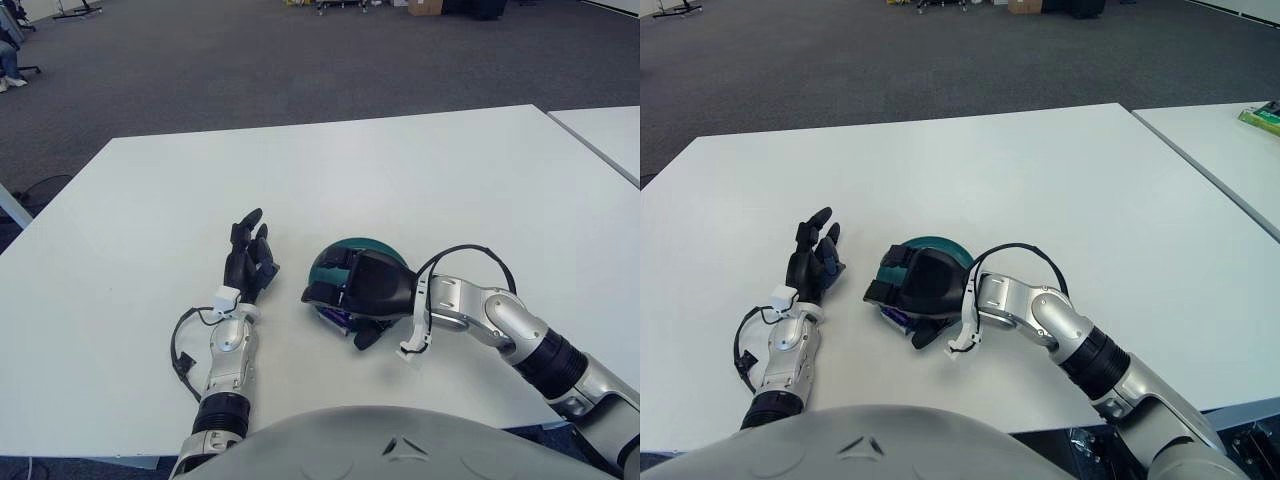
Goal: Put the gum into the plate.
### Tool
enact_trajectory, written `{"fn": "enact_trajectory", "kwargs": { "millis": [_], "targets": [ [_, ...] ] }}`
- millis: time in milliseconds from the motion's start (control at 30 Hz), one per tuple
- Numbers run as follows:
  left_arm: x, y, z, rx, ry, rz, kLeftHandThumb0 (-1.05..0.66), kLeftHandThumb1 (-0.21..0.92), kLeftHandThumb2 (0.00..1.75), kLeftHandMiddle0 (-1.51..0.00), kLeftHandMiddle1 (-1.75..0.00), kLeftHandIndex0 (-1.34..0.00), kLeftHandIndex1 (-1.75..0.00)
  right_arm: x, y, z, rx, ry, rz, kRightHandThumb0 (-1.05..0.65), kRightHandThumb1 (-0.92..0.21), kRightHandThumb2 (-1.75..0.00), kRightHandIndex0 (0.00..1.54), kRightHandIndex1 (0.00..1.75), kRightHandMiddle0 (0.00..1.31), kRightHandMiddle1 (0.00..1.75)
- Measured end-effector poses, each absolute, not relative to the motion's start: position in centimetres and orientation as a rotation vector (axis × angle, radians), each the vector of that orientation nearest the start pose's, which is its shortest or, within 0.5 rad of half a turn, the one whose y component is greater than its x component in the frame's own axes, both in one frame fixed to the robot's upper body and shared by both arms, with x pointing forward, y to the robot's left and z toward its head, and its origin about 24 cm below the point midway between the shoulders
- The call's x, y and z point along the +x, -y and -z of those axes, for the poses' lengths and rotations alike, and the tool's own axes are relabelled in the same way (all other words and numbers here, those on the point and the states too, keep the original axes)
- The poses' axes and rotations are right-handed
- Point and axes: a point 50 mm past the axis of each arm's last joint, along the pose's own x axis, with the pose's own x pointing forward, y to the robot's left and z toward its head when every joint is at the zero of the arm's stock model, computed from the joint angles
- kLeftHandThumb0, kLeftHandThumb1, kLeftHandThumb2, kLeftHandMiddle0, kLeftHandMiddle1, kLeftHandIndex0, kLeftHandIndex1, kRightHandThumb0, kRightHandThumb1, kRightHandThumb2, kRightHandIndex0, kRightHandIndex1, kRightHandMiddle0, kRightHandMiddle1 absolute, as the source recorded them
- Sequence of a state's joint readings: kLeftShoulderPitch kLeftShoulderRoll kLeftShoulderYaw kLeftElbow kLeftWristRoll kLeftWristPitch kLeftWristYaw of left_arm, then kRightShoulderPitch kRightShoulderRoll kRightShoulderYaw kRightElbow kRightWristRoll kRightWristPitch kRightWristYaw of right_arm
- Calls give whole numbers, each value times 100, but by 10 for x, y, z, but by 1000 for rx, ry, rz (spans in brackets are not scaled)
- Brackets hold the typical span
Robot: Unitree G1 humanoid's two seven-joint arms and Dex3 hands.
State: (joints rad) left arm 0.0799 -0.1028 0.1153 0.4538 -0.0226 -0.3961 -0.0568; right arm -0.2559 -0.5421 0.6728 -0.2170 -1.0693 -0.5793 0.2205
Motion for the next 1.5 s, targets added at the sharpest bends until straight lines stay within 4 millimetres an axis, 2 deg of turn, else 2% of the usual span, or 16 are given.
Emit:
{"fn": "enact_trajectory", "kwargs": {
  "millis": [400,767,1000,1067,1233,1500],
  "targets": [
    [212,-149,42,-136,-127,-46,-80,92,99,-20,0,0,-43,196,50,-75,-1570,943,-1130,-91,-92,-119,10,1,0,18],
    [212,-149,42,-135,-123,-43,-77,92,99,-20,0,0,-41,197,49,-76,-1560,953,-1118,-93,-92,-120,11,1,0,20],
    [212,-149,42,-129,-123,-42,-77,92,99,-21,-1,0,-41,198,49,-77,-1551,957,-1101,-95,-92,-120,10,0,0,16],
    [212,-149,42,-127,-124,-47,-76,92,97,-22,-1,0,-44,199,51,-79,-1547,953,-1091,-97,-92,-120,8,0,0,13],
    [212,-151,42,-129,-125,-71,-71,92,91,-28,-2,0,-65,208,58,-90,-1491,932,-1031,-102,-92,-117,4,0,0,3],
    [212,-153,42,-133,-124,-101,-70,92,82,-35,-4,-1,-86,234,86,-106,-1256,815,-858,-103,-92,-101,4,1,3,2]
  ]
}}
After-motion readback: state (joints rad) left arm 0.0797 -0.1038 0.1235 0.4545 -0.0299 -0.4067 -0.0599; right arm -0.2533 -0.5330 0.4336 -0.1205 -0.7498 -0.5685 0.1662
